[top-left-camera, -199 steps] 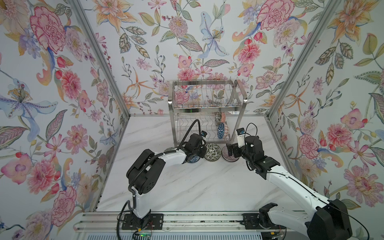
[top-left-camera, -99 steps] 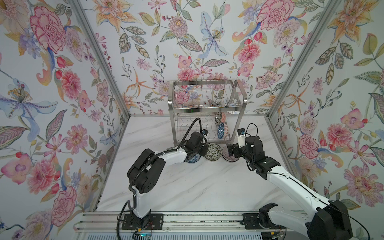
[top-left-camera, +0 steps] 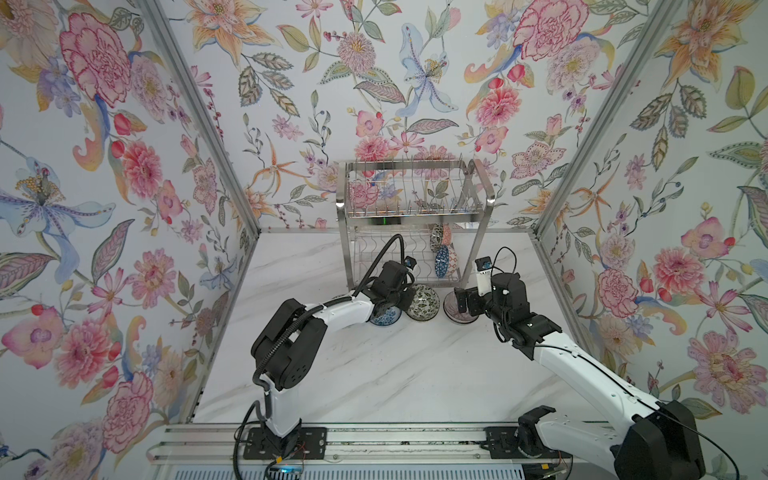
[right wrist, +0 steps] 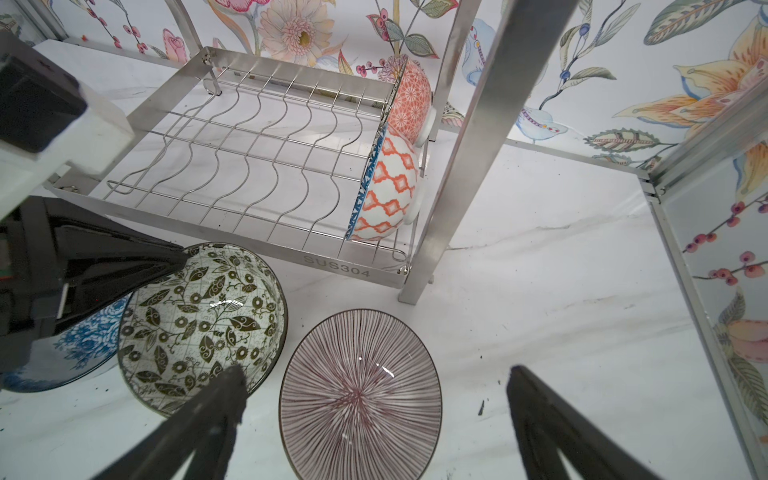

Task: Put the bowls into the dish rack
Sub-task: 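Lower left gripper onto rim of green leaf-pattern bowl and grasp it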

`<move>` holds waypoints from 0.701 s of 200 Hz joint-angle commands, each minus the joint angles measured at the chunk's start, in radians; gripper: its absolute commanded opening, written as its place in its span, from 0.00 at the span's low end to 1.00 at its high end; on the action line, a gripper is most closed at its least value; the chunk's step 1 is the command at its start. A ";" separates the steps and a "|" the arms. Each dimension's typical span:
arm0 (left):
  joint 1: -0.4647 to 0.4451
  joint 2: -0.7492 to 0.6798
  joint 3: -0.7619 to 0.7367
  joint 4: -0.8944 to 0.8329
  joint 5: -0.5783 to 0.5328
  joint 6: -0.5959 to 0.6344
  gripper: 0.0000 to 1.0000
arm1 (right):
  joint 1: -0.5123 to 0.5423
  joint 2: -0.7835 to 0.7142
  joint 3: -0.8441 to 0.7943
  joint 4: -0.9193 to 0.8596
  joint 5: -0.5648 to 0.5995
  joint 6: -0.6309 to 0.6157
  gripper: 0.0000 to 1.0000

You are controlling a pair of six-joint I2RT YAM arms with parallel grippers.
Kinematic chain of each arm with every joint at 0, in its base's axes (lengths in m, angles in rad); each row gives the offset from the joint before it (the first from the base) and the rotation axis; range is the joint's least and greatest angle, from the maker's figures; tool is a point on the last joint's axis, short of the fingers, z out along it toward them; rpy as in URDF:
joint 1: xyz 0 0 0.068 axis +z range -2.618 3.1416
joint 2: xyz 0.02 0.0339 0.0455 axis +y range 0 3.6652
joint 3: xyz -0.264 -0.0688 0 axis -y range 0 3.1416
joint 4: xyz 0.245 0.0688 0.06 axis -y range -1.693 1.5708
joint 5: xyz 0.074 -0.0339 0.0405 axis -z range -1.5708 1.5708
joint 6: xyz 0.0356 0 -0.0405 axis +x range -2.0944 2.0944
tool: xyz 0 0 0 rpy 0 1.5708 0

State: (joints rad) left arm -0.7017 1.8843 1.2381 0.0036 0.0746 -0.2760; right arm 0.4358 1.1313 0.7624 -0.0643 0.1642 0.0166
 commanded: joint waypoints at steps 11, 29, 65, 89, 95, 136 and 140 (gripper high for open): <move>-0.008 -0.024 0.036 -0.030 -0.017 0.028 0.11 | -0.005 -0.019 -0.011 -0.002 -0.006 0.014 0.99; -0.006 -0.020 0.035 -0.030 -0.009 0.027 0.22 | -0.006 -0.019 -0.012 -0.002 -0.006 0.013 0.99; -0.007 -0.002 0.031 -0.011 0.030 0.026 0.34 | -0.007 -0.021 -0.012 -0.001 -0.008 0.015 0.99; -0.005 0.018 0.038 -0.008 0.052 0.021 0.44 | -0.008 -0.027 -0.014 -0.001 -0.009 0.016 0.99; -0.005 0.021 0.042 -0.008 0.054 0.020 0.46 | -0.010 -0.027 -0.014 0.000 -0.008 0.015 0.99; -0.002 0.053 0.059 -0.009 0.076 0.012 0.47 | -0.013 -0.027 -0.015 0.000 -0.015 0.016 0.99; 0.001 0.057 0.062 -0.011 0.076 0.012 0.47 | -0.014 -0.027 -0.015 0.000 -0.015 0.016 0.99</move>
State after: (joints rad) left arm -0.7017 1.9064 1.2640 -0.0063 0.1272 -0.2543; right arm 0.4290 1.1309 0.7620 -0.0639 0.1631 0.0166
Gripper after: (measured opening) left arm 0.468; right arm 0.992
